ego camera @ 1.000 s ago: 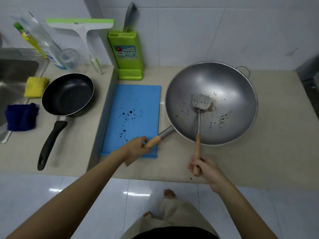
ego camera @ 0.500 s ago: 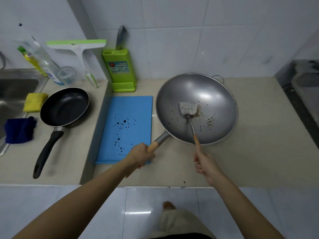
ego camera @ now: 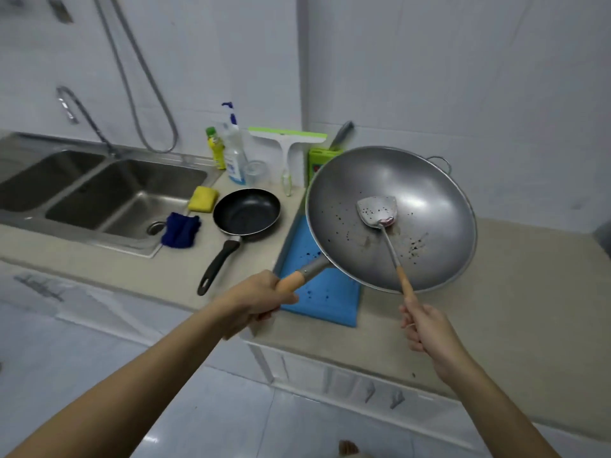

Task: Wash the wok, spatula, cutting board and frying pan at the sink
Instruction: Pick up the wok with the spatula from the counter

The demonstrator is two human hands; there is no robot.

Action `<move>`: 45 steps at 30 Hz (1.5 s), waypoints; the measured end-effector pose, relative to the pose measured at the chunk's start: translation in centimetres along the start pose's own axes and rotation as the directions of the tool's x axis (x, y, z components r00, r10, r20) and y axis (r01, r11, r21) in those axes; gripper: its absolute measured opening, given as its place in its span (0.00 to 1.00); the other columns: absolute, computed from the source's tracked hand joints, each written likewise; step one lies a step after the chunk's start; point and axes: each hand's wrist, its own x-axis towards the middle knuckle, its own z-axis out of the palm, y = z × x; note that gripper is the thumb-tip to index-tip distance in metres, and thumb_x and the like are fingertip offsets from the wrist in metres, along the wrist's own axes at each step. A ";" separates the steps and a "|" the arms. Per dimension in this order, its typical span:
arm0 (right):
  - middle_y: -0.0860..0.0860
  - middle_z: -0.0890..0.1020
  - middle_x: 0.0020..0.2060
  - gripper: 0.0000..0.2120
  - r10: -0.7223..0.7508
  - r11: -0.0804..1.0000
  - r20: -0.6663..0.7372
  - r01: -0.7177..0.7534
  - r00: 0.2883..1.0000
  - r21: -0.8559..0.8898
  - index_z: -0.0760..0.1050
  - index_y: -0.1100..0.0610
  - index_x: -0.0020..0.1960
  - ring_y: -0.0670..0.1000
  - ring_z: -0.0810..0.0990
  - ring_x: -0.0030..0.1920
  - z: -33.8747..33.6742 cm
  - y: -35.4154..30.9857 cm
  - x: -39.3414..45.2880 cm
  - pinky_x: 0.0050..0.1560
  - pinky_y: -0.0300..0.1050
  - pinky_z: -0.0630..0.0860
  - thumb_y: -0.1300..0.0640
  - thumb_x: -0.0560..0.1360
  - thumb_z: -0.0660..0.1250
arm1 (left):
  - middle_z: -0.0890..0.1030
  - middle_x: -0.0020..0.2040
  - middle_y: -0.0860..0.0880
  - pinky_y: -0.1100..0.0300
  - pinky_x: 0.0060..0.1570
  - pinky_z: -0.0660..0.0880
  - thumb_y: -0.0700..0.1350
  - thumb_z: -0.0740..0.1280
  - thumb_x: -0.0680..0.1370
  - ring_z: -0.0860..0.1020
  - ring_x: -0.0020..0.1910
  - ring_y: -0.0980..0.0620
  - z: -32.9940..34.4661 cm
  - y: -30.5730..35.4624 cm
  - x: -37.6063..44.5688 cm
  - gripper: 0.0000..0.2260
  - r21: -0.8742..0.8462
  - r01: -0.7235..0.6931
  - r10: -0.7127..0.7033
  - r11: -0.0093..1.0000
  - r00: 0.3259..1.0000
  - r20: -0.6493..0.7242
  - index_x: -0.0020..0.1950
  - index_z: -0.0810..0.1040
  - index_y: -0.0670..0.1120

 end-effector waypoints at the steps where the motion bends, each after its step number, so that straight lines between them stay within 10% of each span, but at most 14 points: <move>1: 0.52 0.71 0.29 0.12 -0.009 1.000 0.023 0.009 1.000 -0.020 0.72 0.62 0.49 0.43 0.61 0.19 1.5 0.0 -0.6 0.18 0.33 0.56 0.54 0.82 0.57 | 0.76 0.33 0.45 0.61 0.25 0.68 0.49 0.69 0.76 0.71 0.26 0.52 -1.0 -1.3 -1.5 0.13 -0.010 0.014 -0.014 1.000 1.000 -0.007 0.48 0.77 0.39; 21: 0.49 0.69 0.26 0.24 0.037 0.931 0.472 0.141 0.881 -0.337 0.72 0.57 0.40 0.46 0.61 0.24 32.8 -1.8 -5.9 0.23 0.38 0.58 0.35 0.72 0.65 | 0.75 0.33 0.46 0.60 0.28 0.71 0.48 0.68 0.78 0.72 0.26 0.52 -13.3 -30.1 -18.1 0.11 -0.393 0.239 -0.373 0.888 0.875 -0.309 0.44 0.75 0.40; 45: 0.51 0.71 0.27 0.16 0.046 0.989 0.296 -0.002 0.954 -0.147 0.73 0.60 0.45 0.46 0.61 0.23 59.7 -5.3 8.1 0.22 0.38 0.55 0.45 0.78 0.62 | 0.76 0.32 0.45 0.60 0.28 0.71 0.49 0.68 0.78 0.72 0.27 0.52 -41.0 -49.5 -5.0 0.13 -0.474 0.319 -0.475 0.820 0.843 -0.254 0.46 0.76 0.38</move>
